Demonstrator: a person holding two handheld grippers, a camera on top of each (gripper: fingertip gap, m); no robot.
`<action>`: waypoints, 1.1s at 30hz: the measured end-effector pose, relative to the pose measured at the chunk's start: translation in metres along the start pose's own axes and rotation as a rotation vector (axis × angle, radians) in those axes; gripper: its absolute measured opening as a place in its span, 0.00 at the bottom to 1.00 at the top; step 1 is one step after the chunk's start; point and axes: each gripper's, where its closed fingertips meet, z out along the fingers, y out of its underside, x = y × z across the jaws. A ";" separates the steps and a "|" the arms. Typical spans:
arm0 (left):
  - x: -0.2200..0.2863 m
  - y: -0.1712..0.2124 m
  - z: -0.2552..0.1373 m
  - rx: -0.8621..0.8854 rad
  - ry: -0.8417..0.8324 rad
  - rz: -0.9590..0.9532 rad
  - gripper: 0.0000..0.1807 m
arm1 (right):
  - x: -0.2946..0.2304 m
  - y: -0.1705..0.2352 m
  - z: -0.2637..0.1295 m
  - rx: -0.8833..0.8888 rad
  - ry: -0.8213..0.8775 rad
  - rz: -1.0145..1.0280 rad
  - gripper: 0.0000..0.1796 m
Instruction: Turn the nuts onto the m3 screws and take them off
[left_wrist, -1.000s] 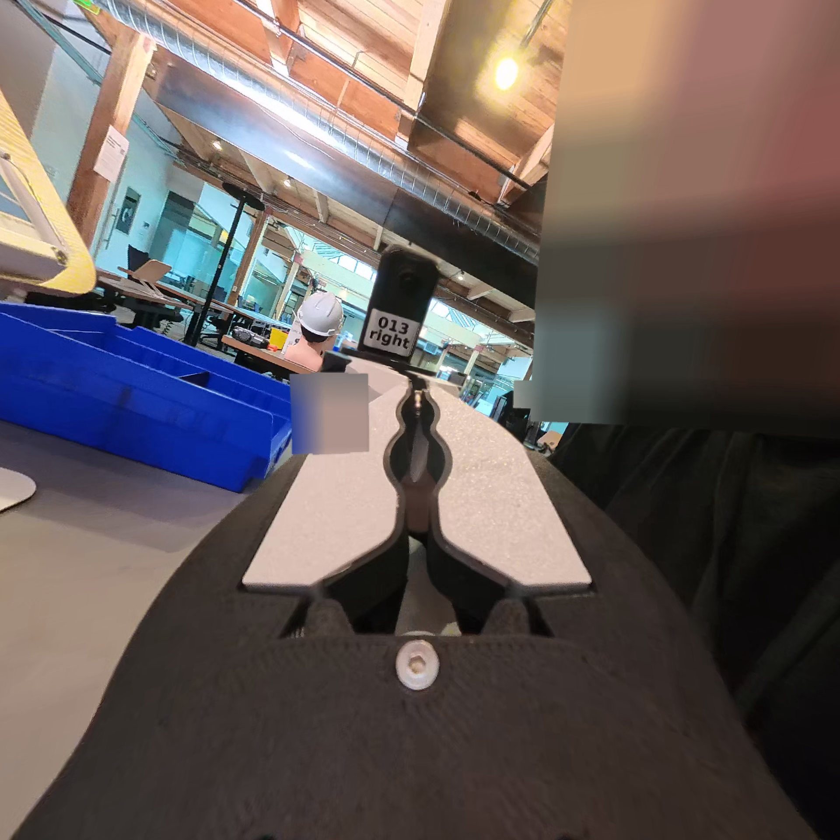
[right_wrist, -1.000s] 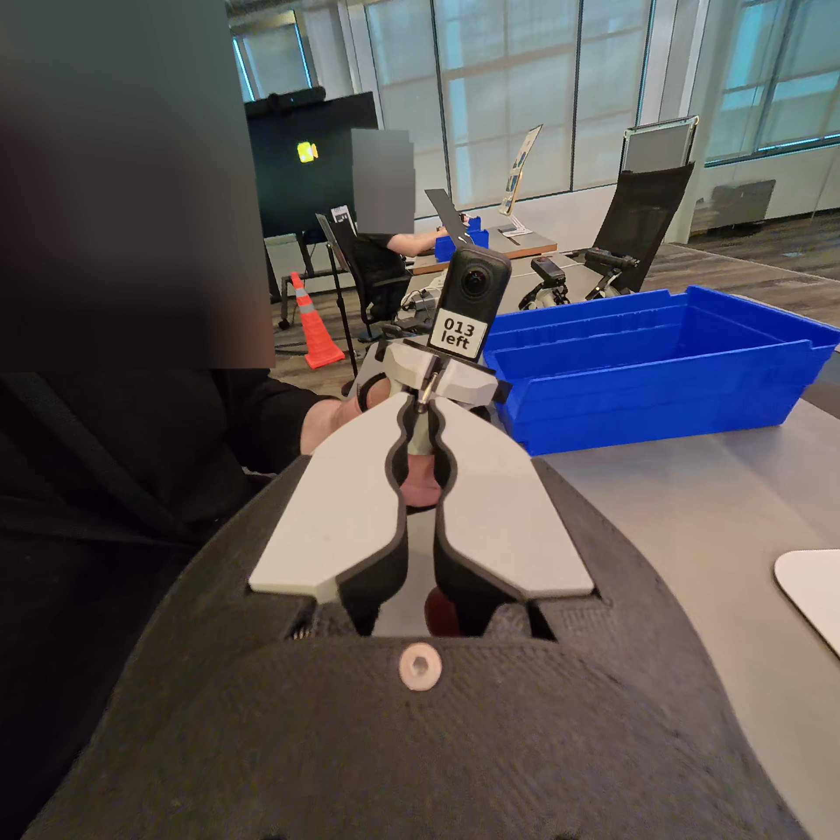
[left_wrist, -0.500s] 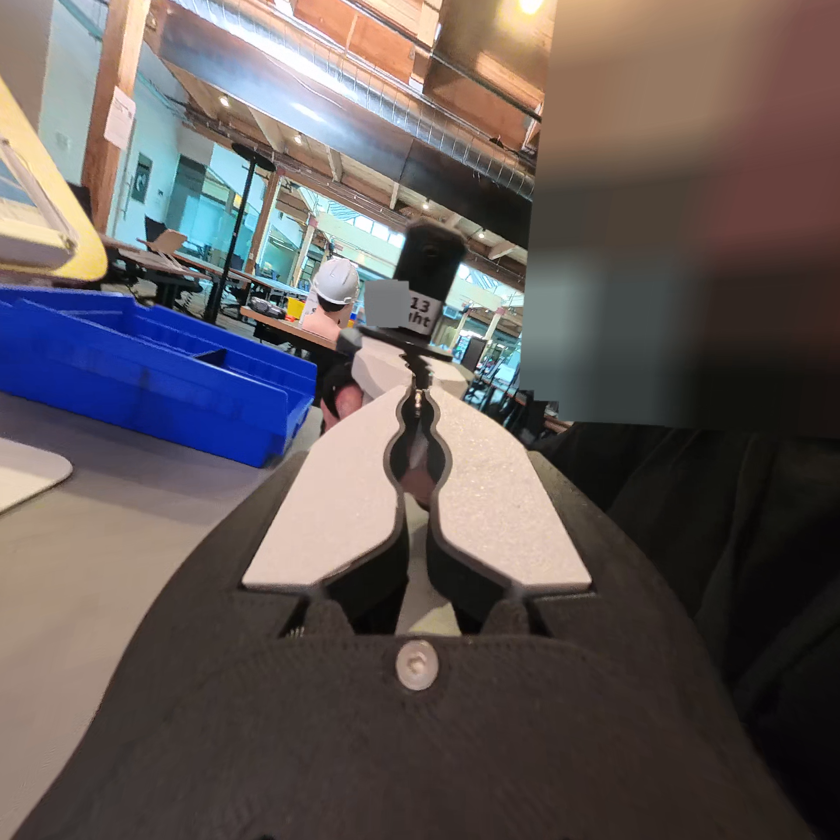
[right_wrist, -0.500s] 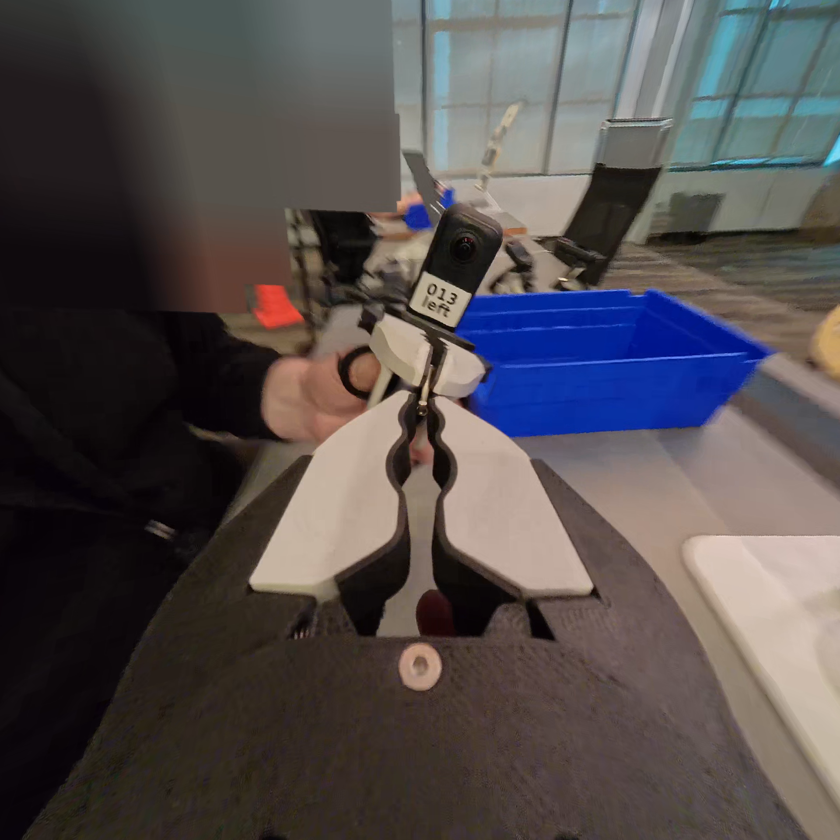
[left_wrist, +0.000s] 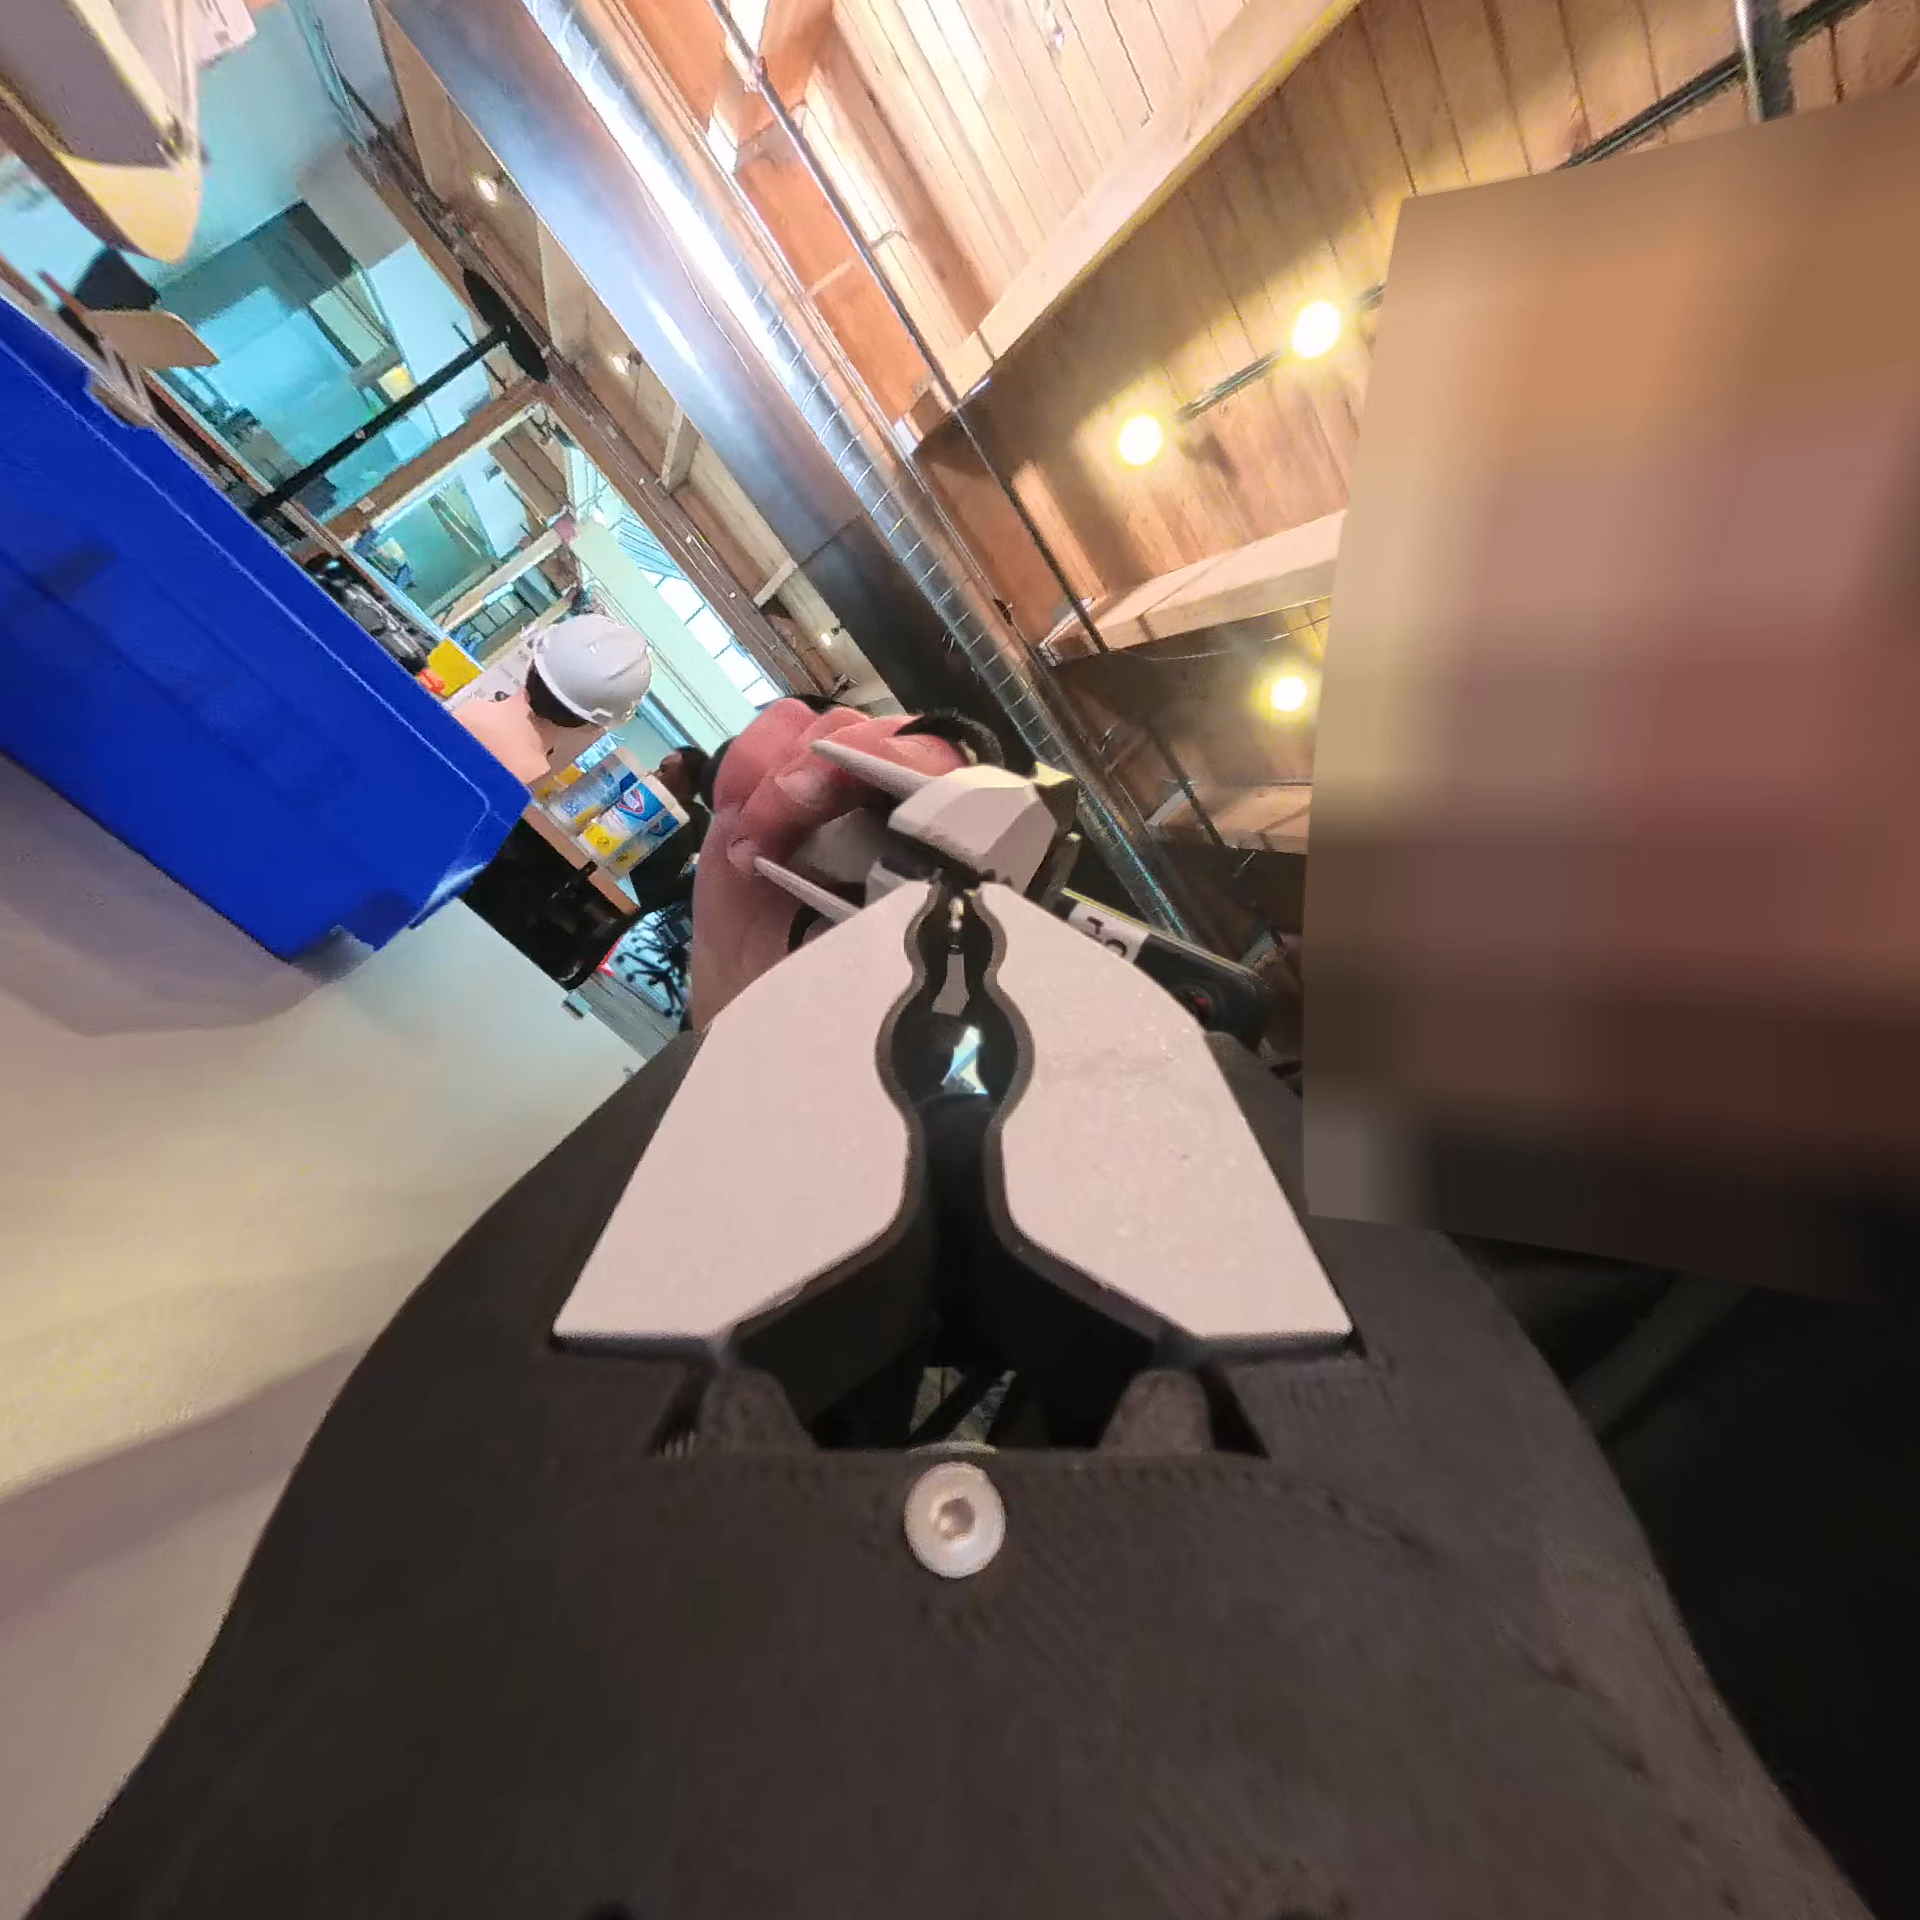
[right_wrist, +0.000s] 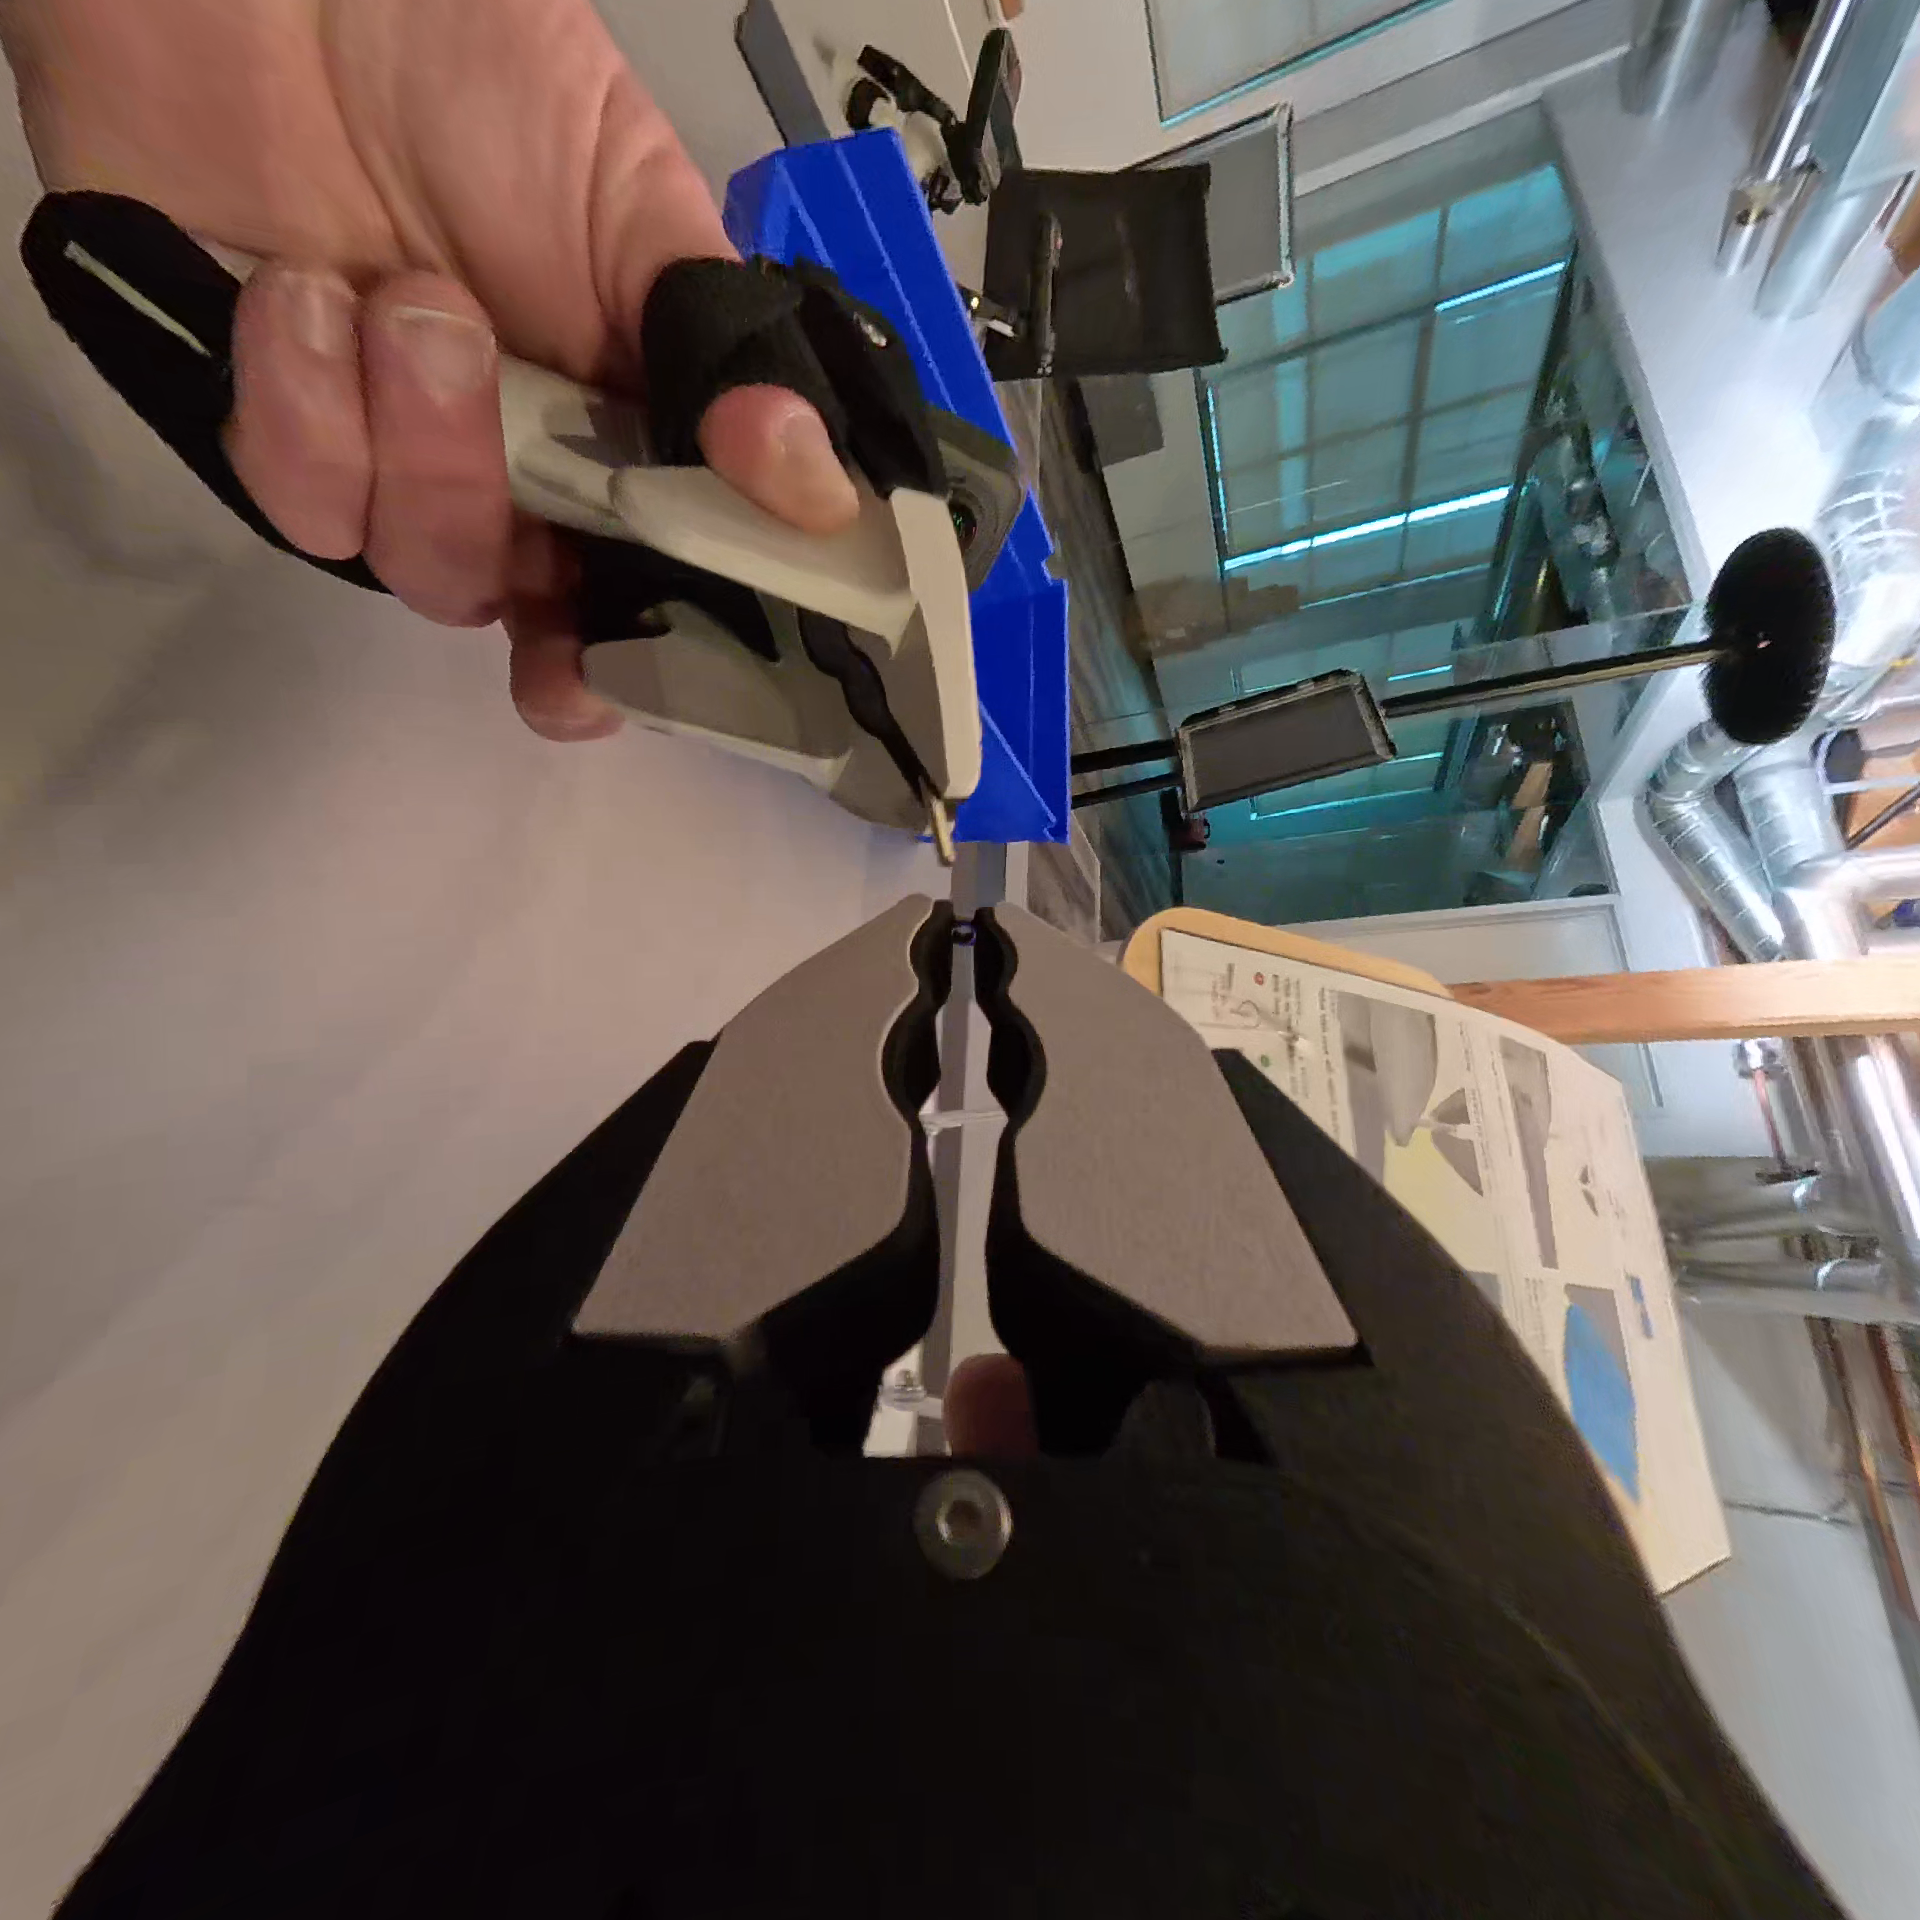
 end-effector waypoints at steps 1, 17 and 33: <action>0.001 -0.001 -0.001 0.007 0.004 0.002 0.02 | -0.002 0.001 0.000 0.002 -0.014 0.027 0.03; -0.019 -0.013 -0.023 -0.239 -0.295 0.538 0.01 | 0.018 0.085 -0.097 -0.052 0.101 0.693 0.03; -0.058 -0.014 -0.051 -0.435 -0.595 0.981 0.02 | 0.008 0.131 -0.113 -0.321 0.237 0.600 0.03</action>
